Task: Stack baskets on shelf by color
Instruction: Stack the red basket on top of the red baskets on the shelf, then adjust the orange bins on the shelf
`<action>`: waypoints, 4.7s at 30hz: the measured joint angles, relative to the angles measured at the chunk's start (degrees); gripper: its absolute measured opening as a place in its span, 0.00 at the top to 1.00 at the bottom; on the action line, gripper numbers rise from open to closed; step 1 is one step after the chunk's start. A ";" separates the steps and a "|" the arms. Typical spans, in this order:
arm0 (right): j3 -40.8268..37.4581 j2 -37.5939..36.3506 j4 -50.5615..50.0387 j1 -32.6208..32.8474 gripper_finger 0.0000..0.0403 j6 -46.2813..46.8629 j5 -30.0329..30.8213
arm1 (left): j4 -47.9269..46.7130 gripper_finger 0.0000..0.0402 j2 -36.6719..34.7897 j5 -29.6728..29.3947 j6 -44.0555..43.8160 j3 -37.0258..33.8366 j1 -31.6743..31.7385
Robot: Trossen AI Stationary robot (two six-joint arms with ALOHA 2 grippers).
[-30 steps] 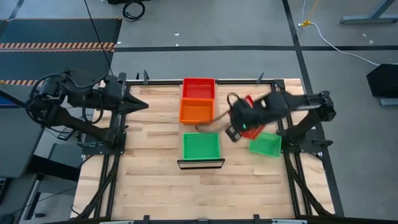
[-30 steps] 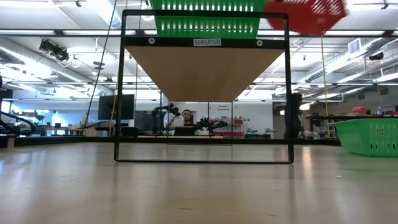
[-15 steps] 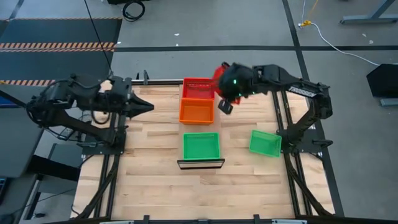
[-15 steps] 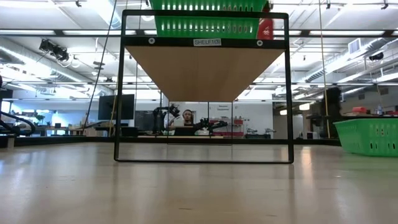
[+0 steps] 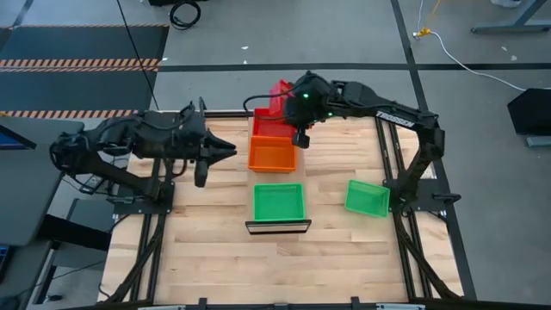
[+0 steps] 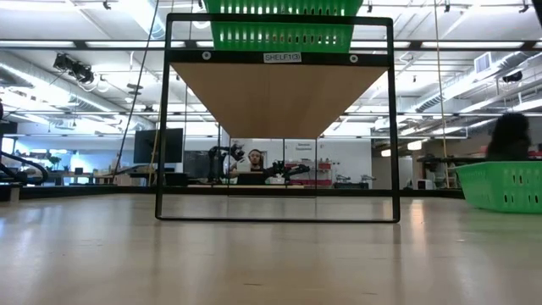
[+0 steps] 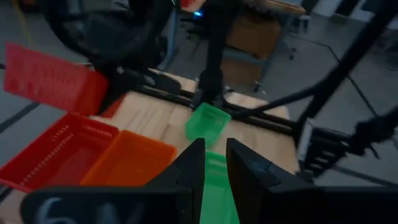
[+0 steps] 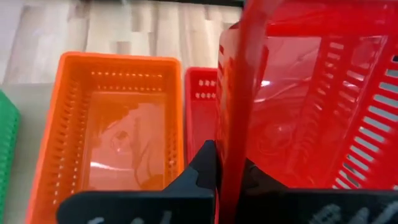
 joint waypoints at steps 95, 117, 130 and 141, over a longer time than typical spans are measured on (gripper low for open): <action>-11.63 -0.37 -33.89 20.43 0.65 105.59 3.83 | -2.14 0.84 7.93 26.57 21.18 0.07 22.27; -26.76 -5.38 -31.72 27.30 0.48 120.11 1.44 | -0.73 0.84 6.68 31.07 21.13 0.04 20.24; -36.28 -10.16 -23.23 27.10 0.48 120.29 5.28 | -3.09 0.85 5.96 31.05 18.12 0.07 20.24; -48.18 -16.11 -11.92 27.12 0.48 119.94 3.37 | -19.76 0.85 5.93 20.47 22.71 0.04 21.51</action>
